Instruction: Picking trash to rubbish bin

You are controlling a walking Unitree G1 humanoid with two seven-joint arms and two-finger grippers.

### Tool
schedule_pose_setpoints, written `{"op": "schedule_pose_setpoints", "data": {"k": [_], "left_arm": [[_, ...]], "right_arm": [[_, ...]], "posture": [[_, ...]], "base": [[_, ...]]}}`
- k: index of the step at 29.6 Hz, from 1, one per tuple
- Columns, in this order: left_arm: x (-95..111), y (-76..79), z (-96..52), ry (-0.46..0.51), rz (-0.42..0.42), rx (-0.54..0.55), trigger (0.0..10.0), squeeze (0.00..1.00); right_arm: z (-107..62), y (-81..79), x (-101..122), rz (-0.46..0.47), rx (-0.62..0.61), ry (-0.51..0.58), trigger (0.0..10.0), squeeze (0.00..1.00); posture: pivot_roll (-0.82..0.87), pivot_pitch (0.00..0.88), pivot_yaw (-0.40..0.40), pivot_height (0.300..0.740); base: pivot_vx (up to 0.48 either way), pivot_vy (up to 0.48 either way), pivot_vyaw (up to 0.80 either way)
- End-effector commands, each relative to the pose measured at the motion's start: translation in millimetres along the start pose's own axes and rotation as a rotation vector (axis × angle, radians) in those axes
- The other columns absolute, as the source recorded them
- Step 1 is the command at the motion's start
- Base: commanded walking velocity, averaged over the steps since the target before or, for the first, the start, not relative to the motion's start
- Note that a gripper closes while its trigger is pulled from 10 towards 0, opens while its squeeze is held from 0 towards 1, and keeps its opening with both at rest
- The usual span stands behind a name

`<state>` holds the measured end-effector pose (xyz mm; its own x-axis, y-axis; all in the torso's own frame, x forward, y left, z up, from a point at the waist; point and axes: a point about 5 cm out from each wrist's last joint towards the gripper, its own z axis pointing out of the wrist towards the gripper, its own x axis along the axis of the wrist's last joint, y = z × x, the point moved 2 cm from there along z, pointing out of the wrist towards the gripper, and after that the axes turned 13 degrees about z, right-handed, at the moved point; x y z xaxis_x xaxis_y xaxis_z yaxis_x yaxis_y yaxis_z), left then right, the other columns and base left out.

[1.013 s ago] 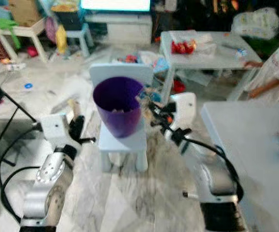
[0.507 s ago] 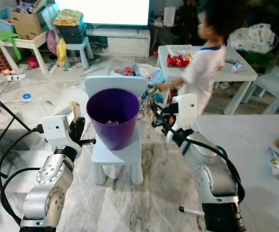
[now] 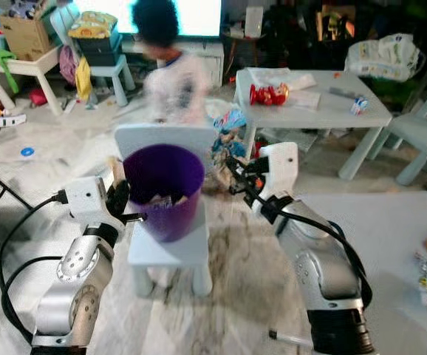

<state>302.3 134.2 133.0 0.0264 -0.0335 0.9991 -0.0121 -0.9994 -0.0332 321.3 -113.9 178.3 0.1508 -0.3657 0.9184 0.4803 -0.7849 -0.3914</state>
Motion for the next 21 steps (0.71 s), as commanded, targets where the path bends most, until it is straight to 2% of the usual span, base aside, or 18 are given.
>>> {"op": "schedule_pose_setpoints", "data": {"k": [1, 21], "left_arm": [[-0.7, -2.3, -0.3, -0.004, -0.009, 0.011, 0.0, 0.00], [-2.8, -1.5, -0.6, -0.015, -0.017, 0.014, 0.0, 0.00]], "right_arm": [[3.5, -7.1, 1.6, -0.002, 0.024, 0.007, 0.0, 0.00], [2.3, -8.1, -1.6, -0.009, 0.030, -0.008, 0.0, 0.00]], "posture": [[0.00, 0.079, -0.070, 0.740], [0.00, 0.085, -0.074, 0.740]], "base": [[0.319, 0.000, 0.00], [0.297, 0.000, 0.00]]}}
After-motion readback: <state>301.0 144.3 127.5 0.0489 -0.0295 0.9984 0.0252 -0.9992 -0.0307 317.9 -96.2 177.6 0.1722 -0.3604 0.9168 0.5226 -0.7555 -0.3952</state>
